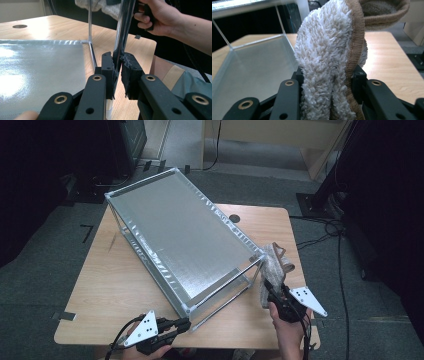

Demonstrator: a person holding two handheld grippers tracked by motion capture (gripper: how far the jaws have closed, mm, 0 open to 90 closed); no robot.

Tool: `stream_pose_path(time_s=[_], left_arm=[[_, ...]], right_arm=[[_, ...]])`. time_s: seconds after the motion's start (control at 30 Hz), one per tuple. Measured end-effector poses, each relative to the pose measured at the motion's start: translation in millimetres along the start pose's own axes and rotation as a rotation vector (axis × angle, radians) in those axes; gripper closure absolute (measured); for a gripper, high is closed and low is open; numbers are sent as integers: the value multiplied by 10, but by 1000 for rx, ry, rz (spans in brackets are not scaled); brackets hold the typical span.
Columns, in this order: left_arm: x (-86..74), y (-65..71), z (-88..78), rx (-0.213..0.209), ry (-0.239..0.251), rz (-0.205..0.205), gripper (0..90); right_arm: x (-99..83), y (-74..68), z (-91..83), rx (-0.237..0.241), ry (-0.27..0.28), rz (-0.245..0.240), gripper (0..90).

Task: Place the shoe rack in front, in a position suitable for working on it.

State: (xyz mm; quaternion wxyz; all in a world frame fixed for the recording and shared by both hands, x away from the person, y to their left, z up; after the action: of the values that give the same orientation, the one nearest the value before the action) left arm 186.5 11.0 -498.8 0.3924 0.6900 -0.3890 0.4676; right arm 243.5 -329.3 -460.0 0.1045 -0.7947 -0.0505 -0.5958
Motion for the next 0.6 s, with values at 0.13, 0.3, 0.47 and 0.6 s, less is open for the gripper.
stream_pose_path(time_s=[0.13,0.3,0.47,0.6], left_arm=[[-2,-4,1,-2,-2,2,810],[-1,-3,2,-1,-3,4,811],[-2,-6,5,-3,-2,2,811],[-4,-6,6,-1,-2,4,811]], right_arm=[[-203,38,119,4,-116,2,624],[-657,48,361,-14,-363,-33,624],[-714,51,411,-16,-381,7,626],[-477,-20,308,-1,-269,-10,626]])
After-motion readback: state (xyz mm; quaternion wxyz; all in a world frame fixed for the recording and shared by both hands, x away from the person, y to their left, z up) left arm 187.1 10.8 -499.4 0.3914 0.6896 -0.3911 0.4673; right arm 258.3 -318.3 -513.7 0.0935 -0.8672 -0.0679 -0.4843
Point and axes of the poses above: each handheld gripper's, and its own axes: z roughly forward along the jaws, x roughly out of its top, y roughly to its right, the point moved 5 cm from there along z, roughly forward along the jaws, and after that the axes turned 4 degrees about -z, right-handed, at the moved point
